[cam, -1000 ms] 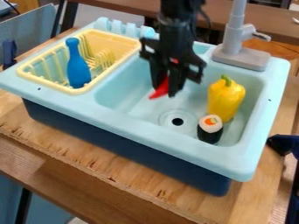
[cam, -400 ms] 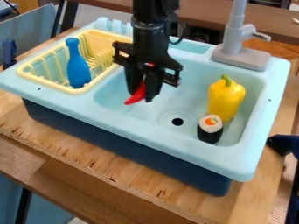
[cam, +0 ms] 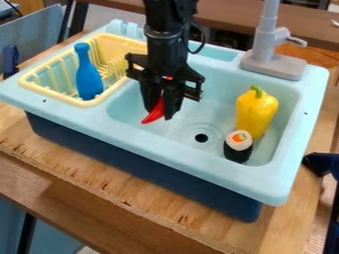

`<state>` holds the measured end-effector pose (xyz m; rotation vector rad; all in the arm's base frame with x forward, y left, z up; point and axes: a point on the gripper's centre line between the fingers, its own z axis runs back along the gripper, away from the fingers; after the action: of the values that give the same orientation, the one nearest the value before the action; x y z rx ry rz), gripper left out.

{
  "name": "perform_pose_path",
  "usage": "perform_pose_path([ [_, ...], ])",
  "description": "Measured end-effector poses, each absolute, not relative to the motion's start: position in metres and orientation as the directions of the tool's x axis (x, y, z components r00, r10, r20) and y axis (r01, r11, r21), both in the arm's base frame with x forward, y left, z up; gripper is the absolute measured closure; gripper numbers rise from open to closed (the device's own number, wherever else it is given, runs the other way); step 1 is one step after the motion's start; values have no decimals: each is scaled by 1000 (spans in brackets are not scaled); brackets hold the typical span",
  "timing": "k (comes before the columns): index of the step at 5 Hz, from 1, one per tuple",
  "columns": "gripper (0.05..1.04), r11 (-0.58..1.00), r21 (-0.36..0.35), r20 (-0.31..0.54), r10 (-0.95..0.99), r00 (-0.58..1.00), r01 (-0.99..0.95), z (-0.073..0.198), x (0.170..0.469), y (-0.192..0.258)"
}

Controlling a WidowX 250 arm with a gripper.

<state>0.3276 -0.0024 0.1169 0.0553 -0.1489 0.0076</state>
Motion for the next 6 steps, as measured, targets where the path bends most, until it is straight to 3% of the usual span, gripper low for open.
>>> perform_pose_path([
  [4, 753, 997, 22, 108, 66, 992, -68, 91, 331, 11],
  [5, 708, 998, 17, 114, 63, 991, -66, 89, 336, 9],
  [6, 376, 998, 12, 106, 59, 993, -61, 88, 340, 5],
])
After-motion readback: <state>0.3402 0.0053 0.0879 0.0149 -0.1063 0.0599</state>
